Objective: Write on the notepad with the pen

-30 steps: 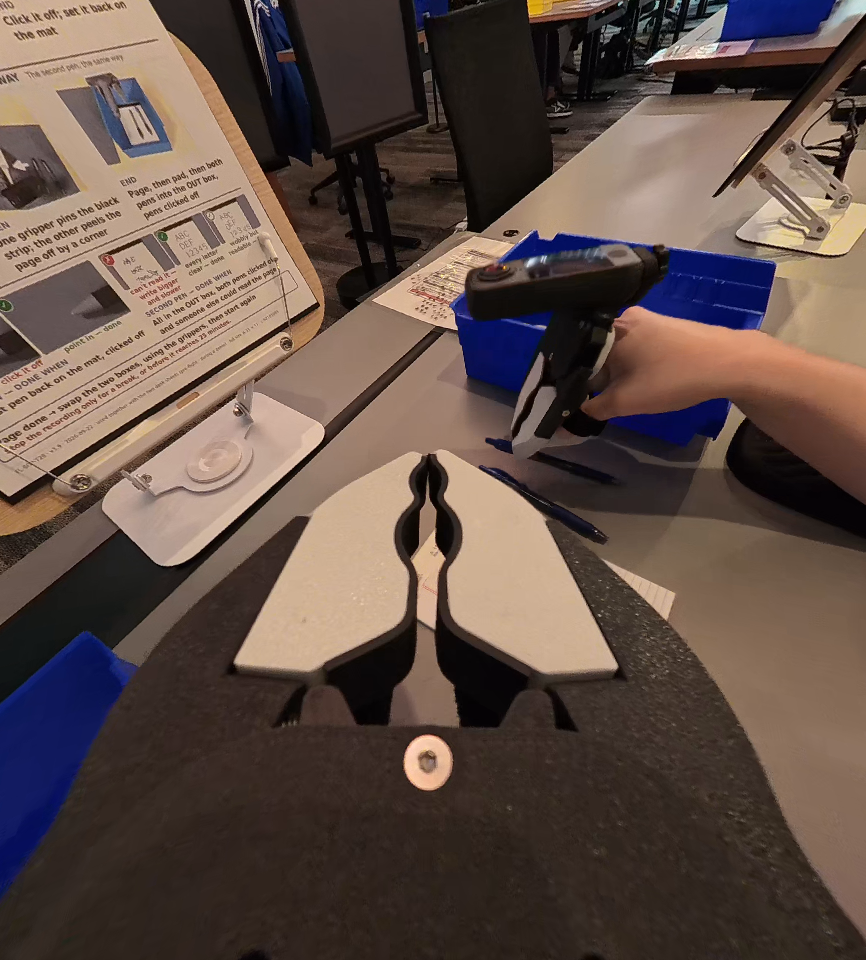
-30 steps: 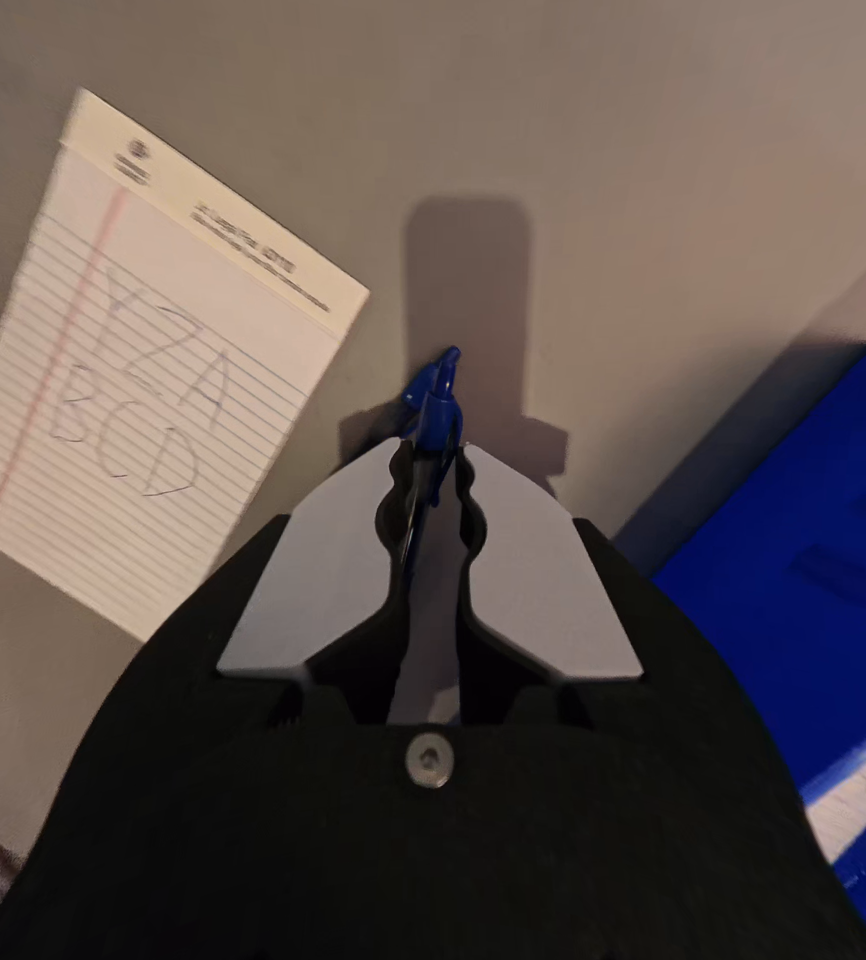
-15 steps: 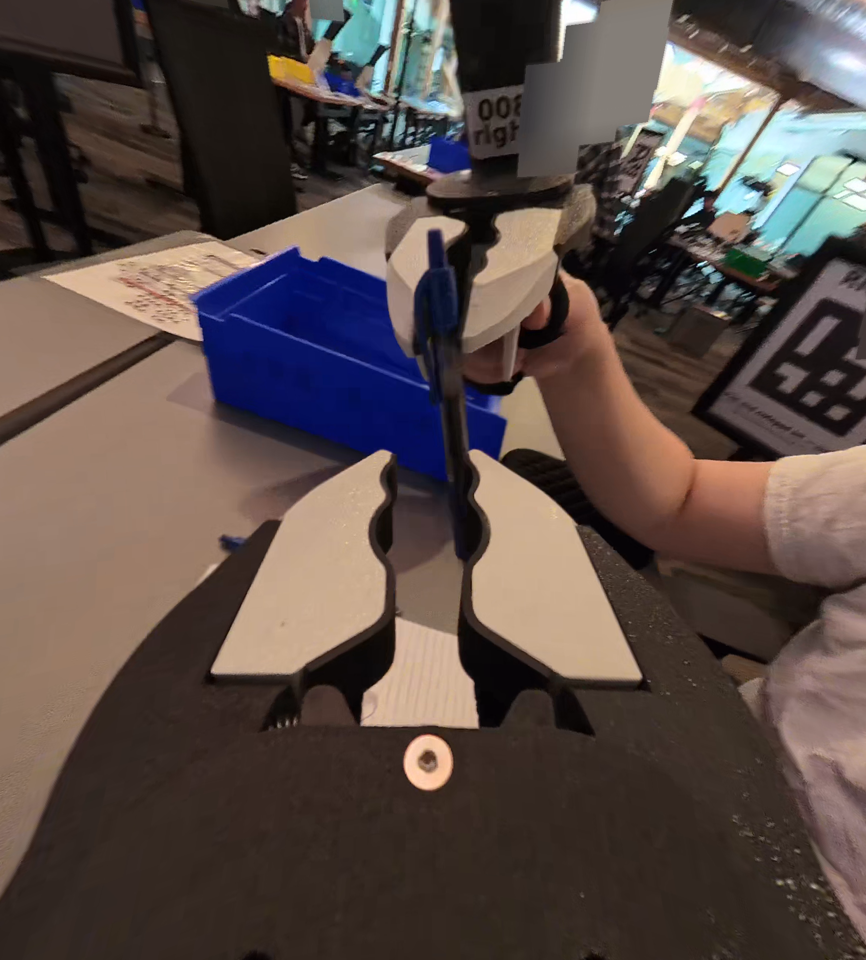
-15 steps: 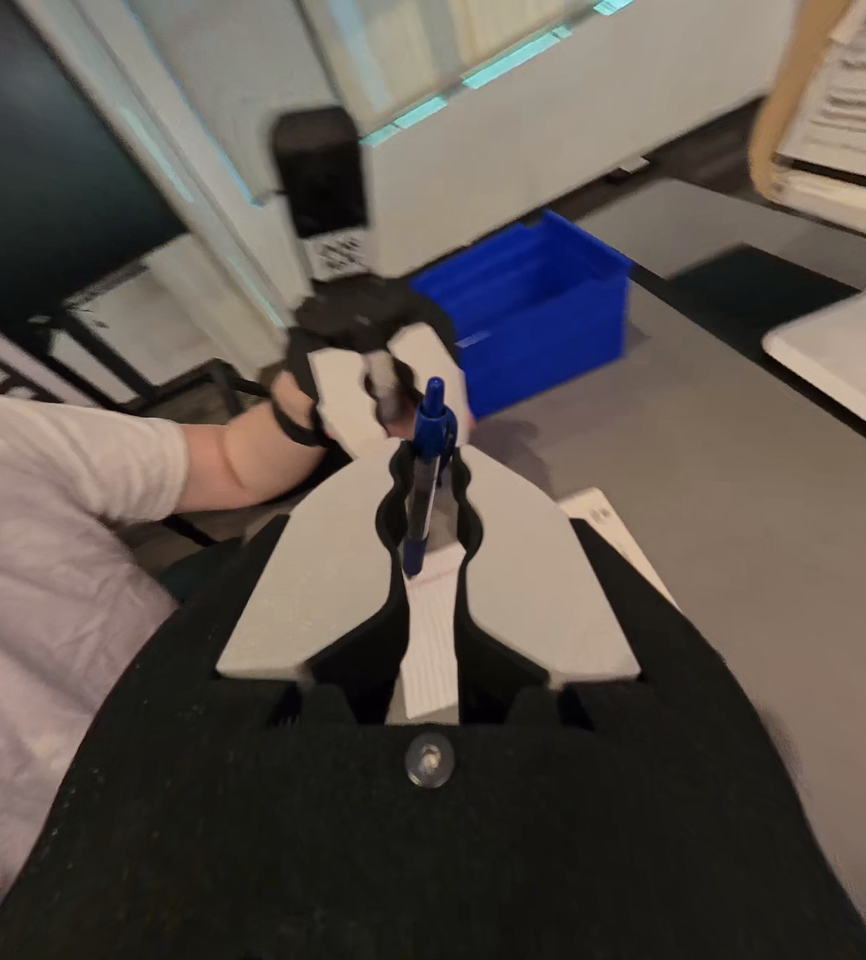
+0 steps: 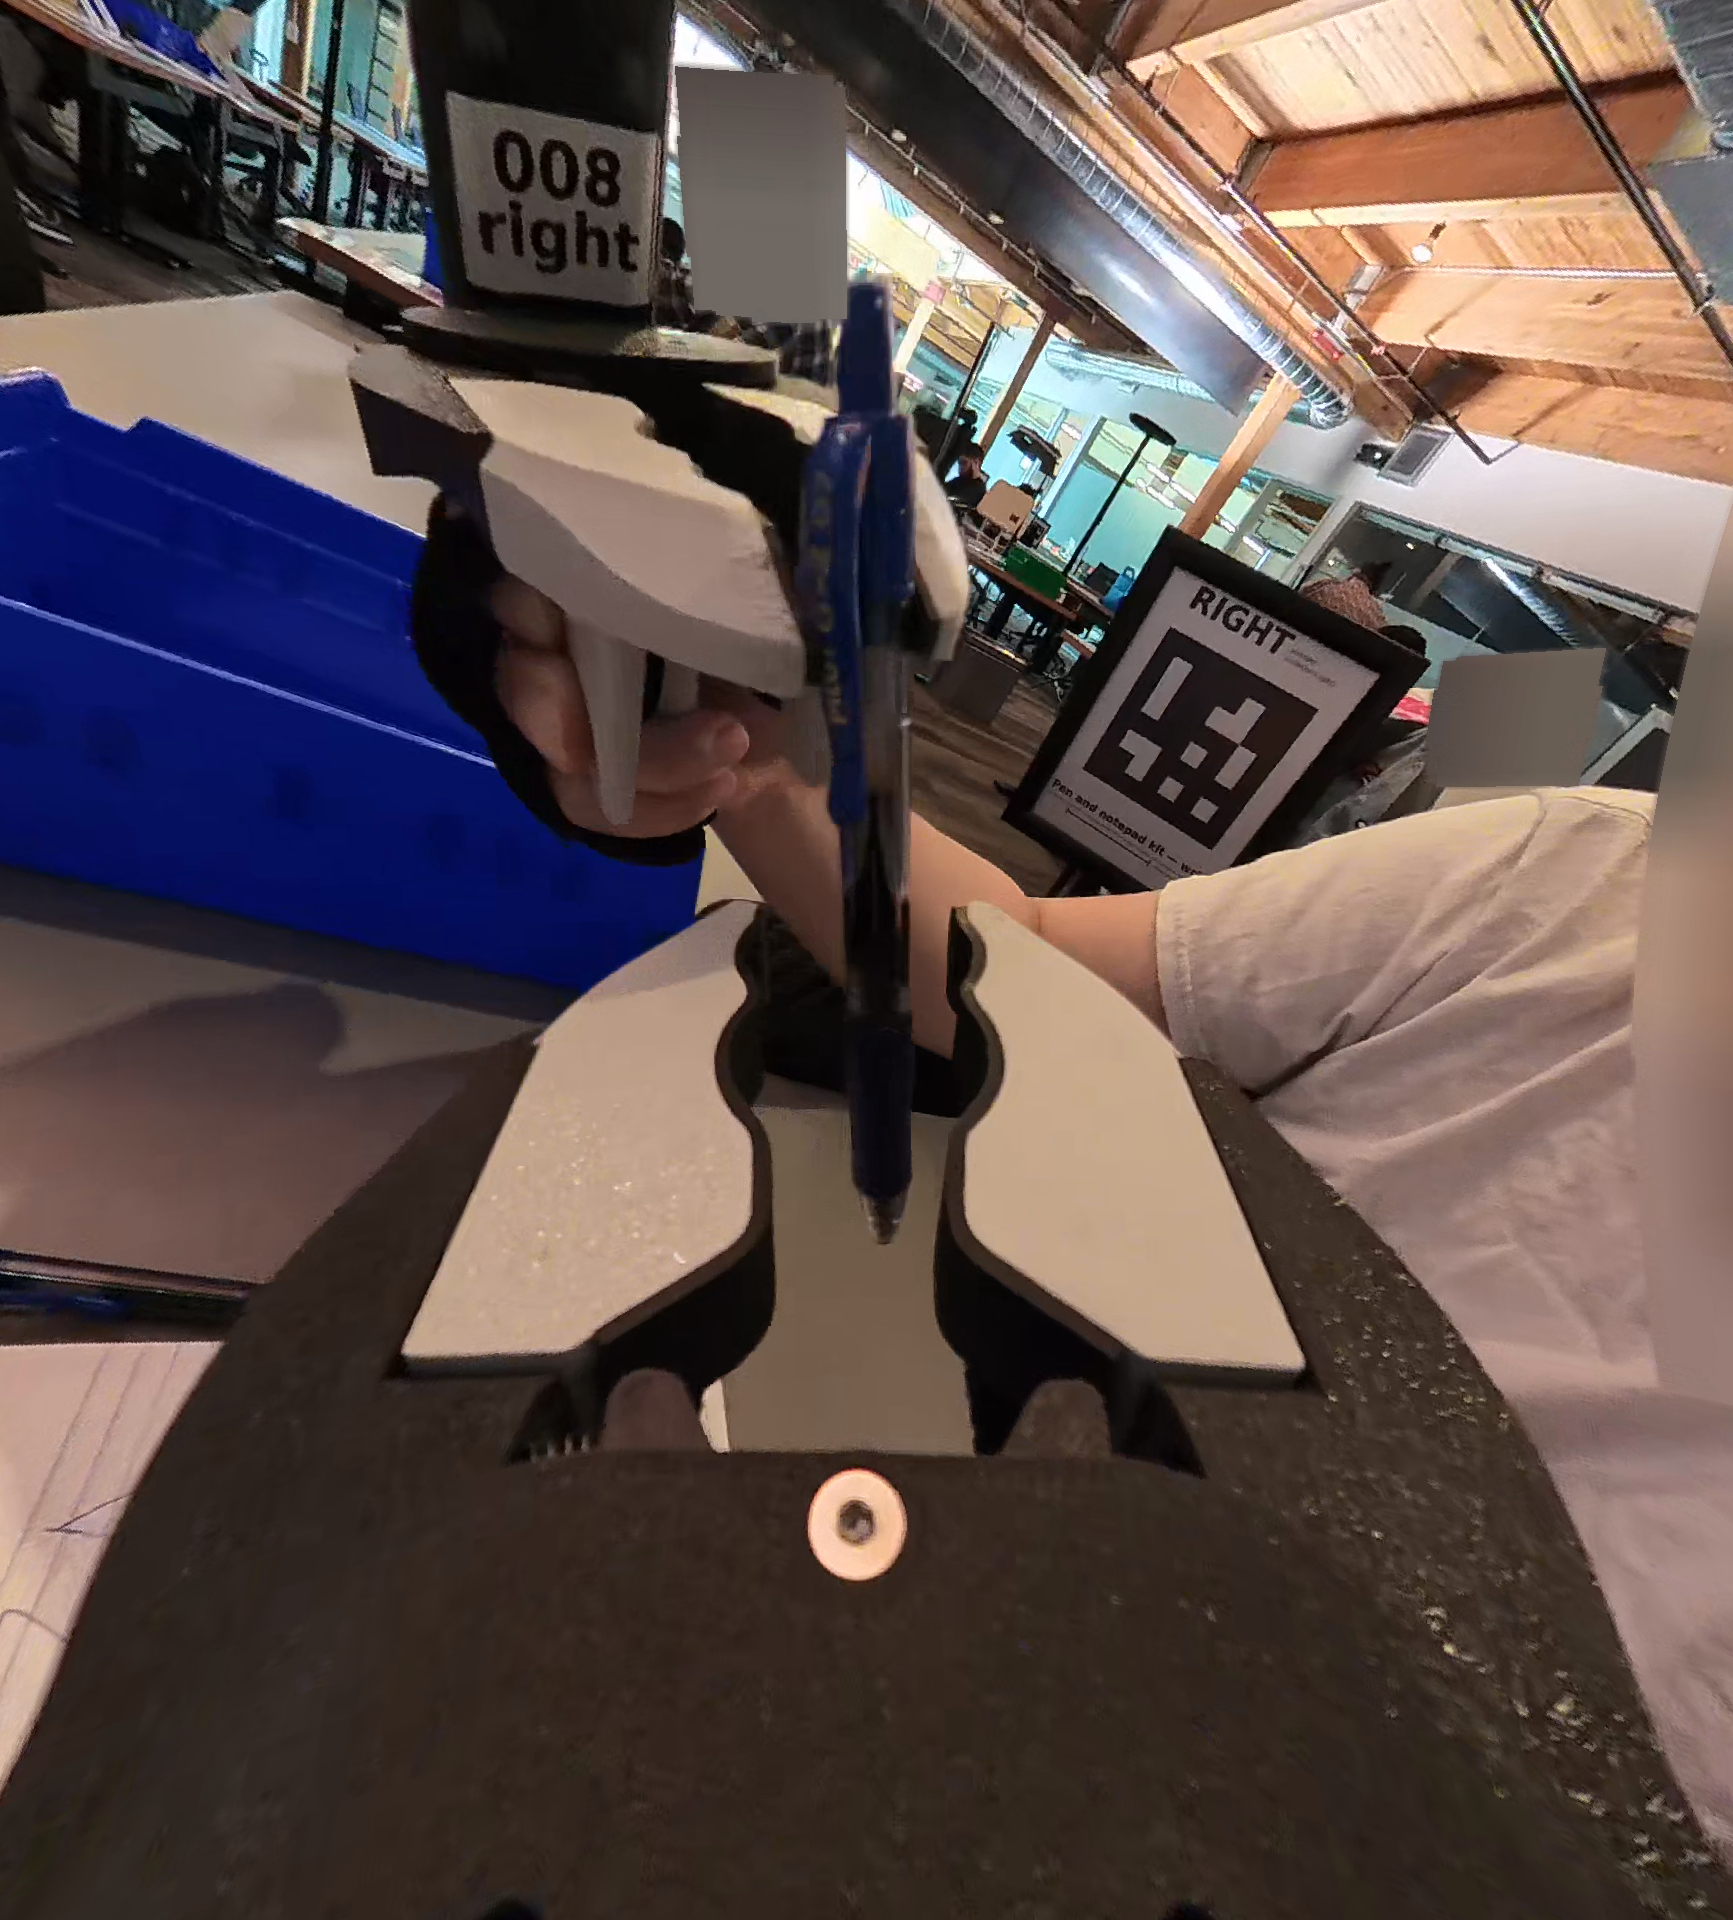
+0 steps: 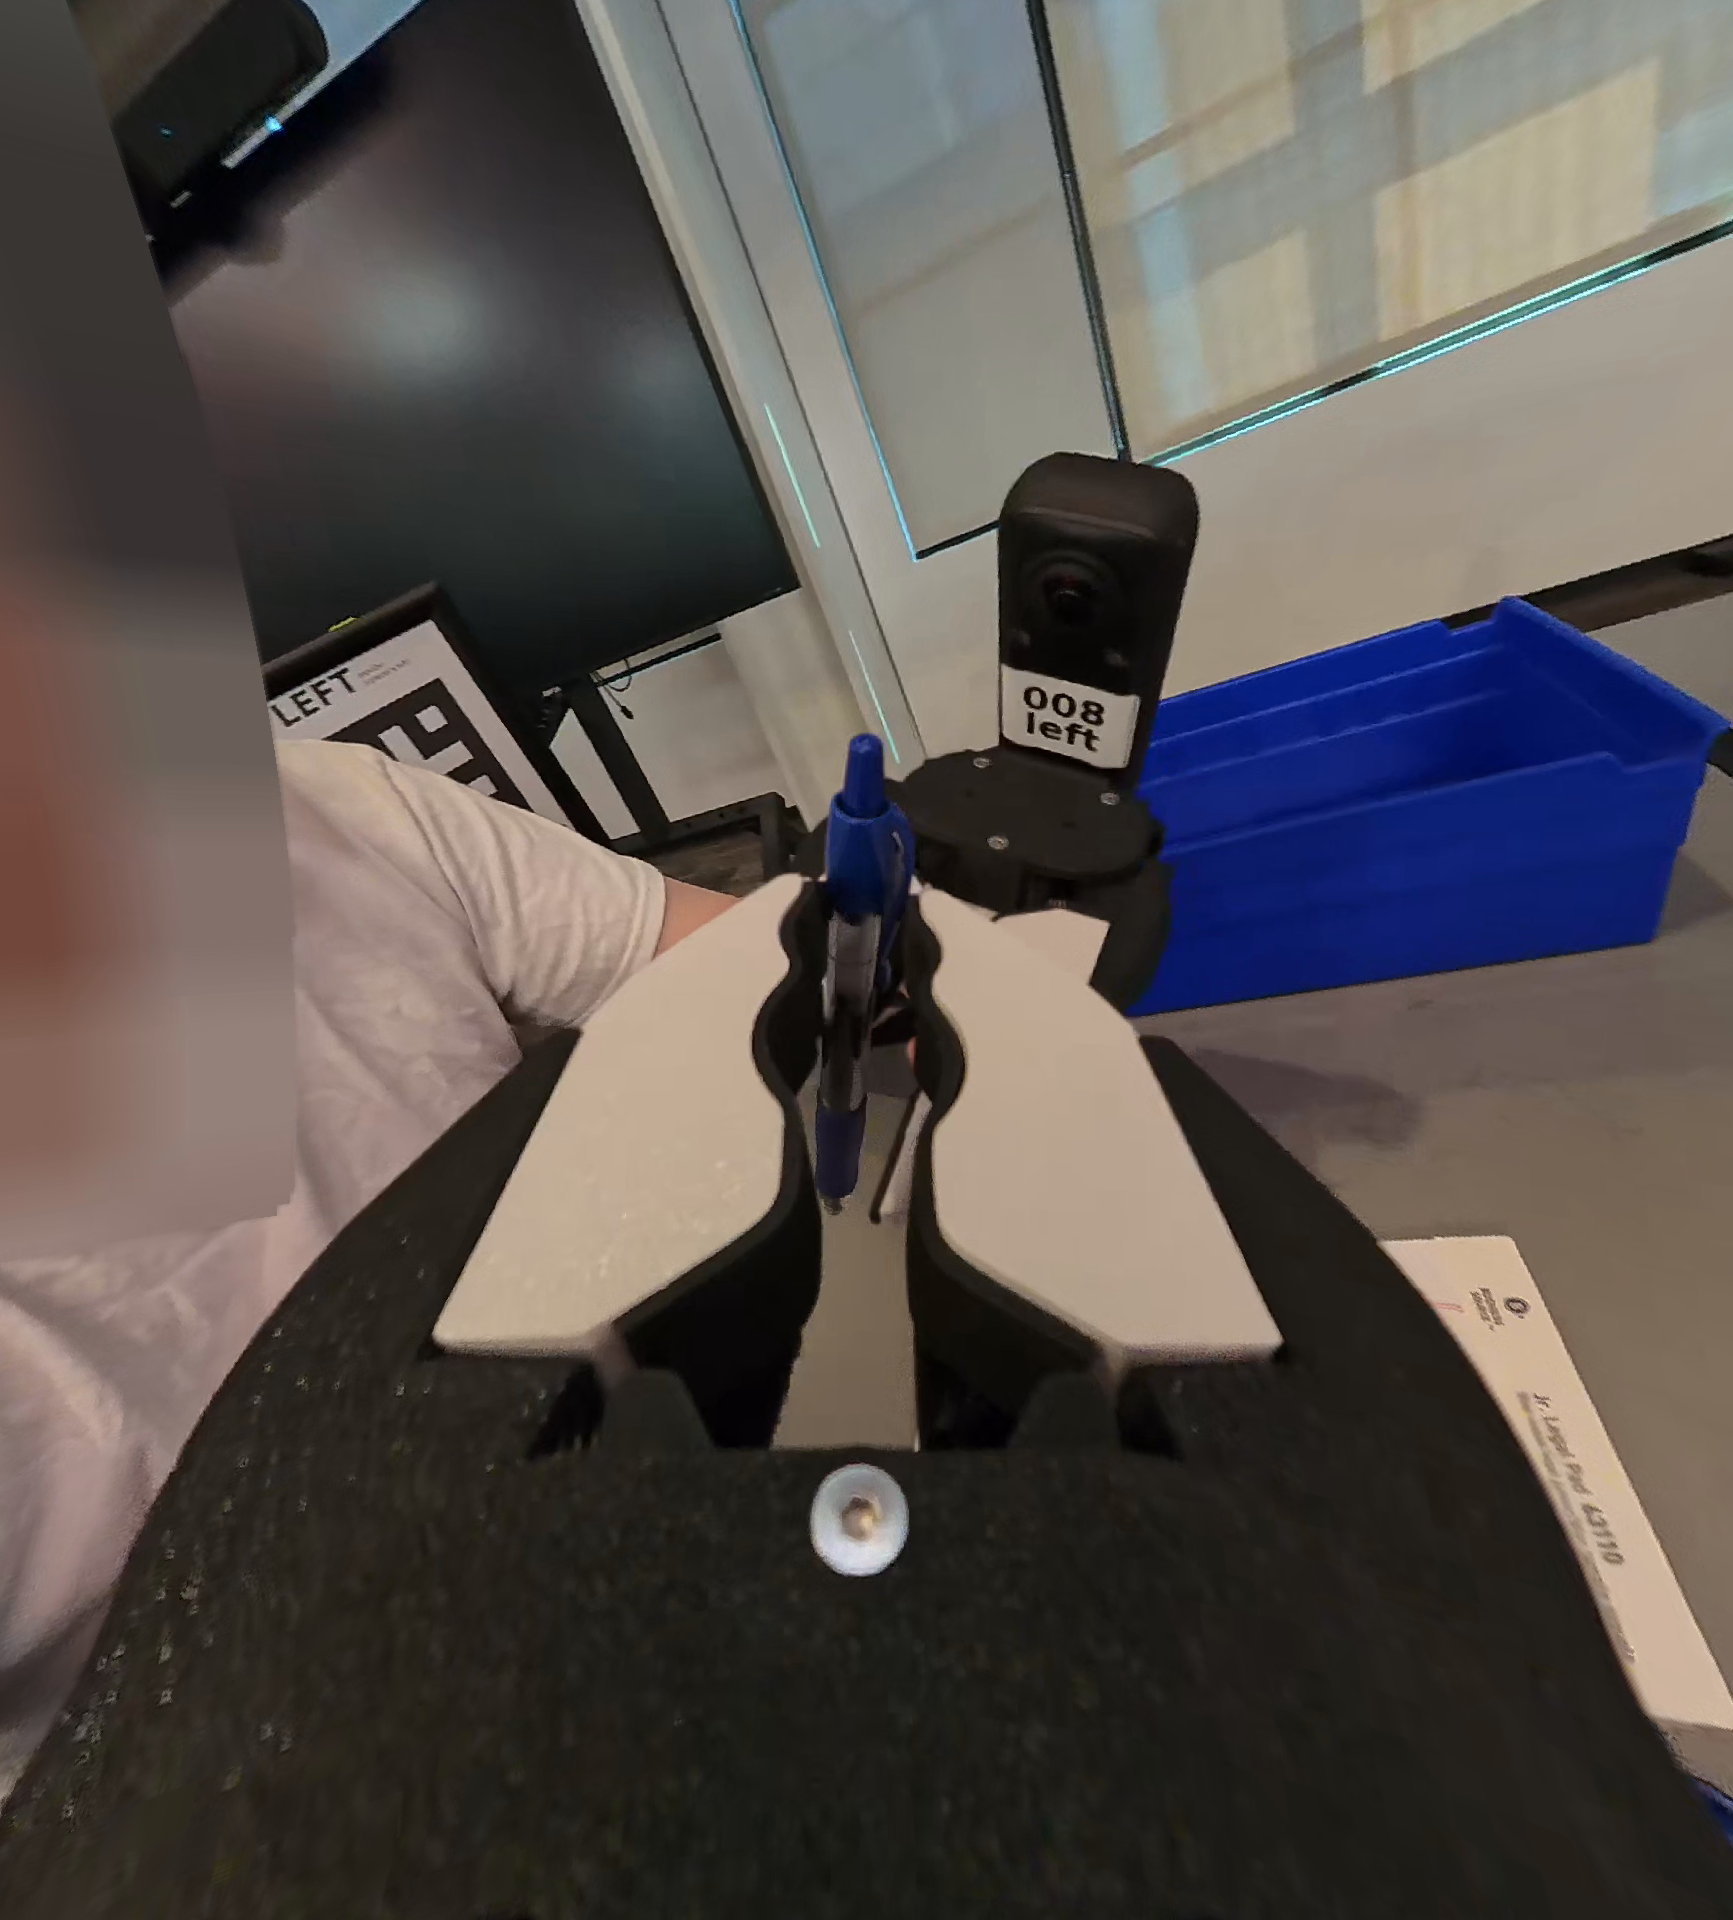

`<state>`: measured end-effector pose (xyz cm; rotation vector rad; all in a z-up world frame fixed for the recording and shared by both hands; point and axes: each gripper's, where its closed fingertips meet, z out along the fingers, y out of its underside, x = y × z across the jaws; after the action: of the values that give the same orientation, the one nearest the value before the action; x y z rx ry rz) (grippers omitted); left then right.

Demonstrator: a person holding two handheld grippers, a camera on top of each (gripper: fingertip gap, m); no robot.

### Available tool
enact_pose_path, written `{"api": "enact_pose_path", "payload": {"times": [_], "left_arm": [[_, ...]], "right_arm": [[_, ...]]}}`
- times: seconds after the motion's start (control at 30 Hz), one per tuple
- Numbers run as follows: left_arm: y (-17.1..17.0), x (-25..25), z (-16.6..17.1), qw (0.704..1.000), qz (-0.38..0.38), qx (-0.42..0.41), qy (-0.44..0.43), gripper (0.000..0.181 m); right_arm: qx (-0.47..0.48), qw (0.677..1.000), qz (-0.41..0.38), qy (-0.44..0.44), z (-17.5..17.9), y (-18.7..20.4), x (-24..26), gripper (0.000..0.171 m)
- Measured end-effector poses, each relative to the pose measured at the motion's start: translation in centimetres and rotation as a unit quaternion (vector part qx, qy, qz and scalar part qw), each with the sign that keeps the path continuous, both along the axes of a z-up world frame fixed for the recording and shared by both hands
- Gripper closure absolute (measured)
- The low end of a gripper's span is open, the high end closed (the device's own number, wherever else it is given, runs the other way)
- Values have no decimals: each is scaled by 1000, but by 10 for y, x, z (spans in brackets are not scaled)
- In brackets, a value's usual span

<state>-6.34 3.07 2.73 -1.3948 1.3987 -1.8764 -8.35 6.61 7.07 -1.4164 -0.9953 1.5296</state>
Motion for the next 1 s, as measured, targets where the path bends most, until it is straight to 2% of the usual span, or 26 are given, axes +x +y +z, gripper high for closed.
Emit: {"api": "enact_pose_path", "payload": {"times": [0.13,0.33,0.4,0.6,0.67,0.73,1.0], "left_arm": [[-7,-3,-3,1000,-27,9,7,173],[5,2,-8,999,24,42,20,174],[16,3,-7,997,62,43,22,174],[38,0,-6,986,138,89,30,174],[37,1,-4,984,142,103,28,174],[35,2,-6,983,141,117,32,174],[33,4,-9,979,143,140,35,174]], "right_arm": [[13,1000,7,-5,-2,-3,-1,158],[2,1000,-14,-4,-5,6,-4,156],[-2,999,-51,-6,-5,17,-5,134],[80,980,-176,-55,-7,37,-16,121],[101,974,-189,-66,-7,36,-22,123],[109,974,-189,-54,-2,32,-26,132],[96,981,-164,-42,0,25,-32,151]]}}
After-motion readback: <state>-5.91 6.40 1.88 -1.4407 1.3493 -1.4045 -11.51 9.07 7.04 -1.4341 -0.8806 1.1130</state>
